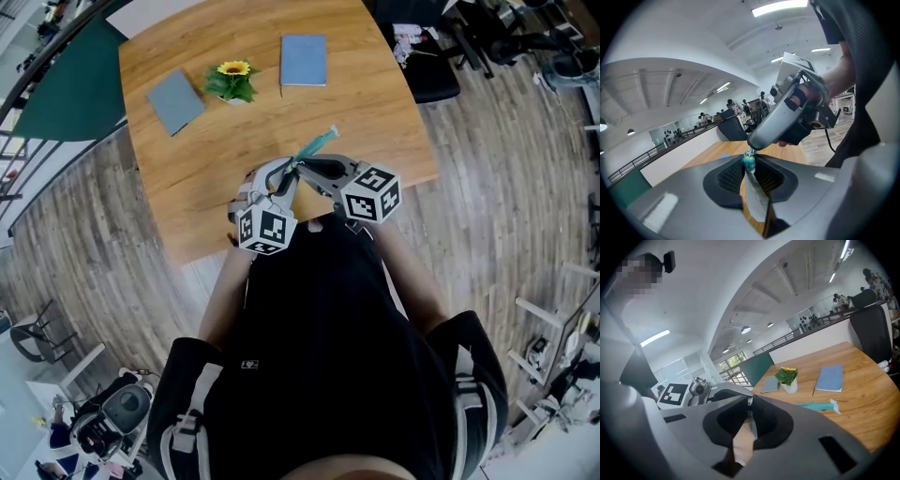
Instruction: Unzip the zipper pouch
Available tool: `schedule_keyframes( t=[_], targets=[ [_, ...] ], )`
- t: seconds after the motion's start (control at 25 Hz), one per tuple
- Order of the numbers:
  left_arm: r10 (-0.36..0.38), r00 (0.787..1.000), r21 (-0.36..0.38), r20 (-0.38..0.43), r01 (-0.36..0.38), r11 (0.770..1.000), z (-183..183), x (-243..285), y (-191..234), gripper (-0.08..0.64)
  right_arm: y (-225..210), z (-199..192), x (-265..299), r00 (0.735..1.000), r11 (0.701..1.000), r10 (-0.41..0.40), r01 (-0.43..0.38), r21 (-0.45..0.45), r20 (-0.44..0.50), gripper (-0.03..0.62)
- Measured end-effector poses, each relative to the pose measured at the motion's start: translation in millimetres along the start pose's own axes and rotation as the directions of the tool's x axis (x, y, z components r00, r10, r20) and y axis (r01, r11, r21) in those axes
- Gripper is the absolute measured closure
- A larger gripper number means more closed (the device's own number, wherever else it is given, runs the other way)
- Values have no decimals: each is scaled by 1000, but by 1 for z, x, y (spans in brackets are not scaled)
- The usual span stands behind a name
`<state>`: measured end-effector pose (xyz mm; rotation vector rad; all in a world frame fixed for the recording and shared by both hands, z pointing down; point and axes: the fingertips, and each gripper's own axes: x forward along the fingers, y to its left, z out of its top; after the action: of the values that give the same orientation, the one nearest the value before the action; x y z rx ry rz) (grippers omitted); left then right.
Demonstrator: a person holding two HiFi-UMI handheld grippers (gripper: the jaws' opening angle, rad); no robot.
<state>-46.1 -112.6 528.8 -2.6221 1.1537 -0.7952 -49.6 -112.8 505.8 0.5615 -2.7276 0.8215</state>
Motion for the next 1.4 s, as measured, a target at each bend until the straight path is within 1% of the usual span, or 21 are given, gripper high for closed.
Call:
schedule_keyframes(
  t=[0.32,0.52,0.84,1.04,1.2,1.4],
  targets=[
    [-3,1000,3,-10,3,1000,-3,-1,1,496,0,-1,4,1000,1000,-3,3,-5,-8,583],
    [-5,1000,-23,-3,5,1000,-4,0,3,496,-1,0,6,1000,1000,-21,21,-16,2,584],
    [-11,1000,-22,4,11,1000,-3,1,2,497,-3,1,4,999,998,-51,51,-35,-1,584],
    [-15,1000,-17,0,15,1000,-4,0,3,497,-3,0,6,997,995,-76,75,-68,-19,584],
    [-21,1000,-14,-12,21,1000,-9,-1,4,497,-2,-2,12,994,989,-98,92,-117,-46,584],
    [-15,1000,-26,-13,14,1000,-9,0,8,493,-1,2,15,996,990,-67,60,-126,-54,588]
  ],
)
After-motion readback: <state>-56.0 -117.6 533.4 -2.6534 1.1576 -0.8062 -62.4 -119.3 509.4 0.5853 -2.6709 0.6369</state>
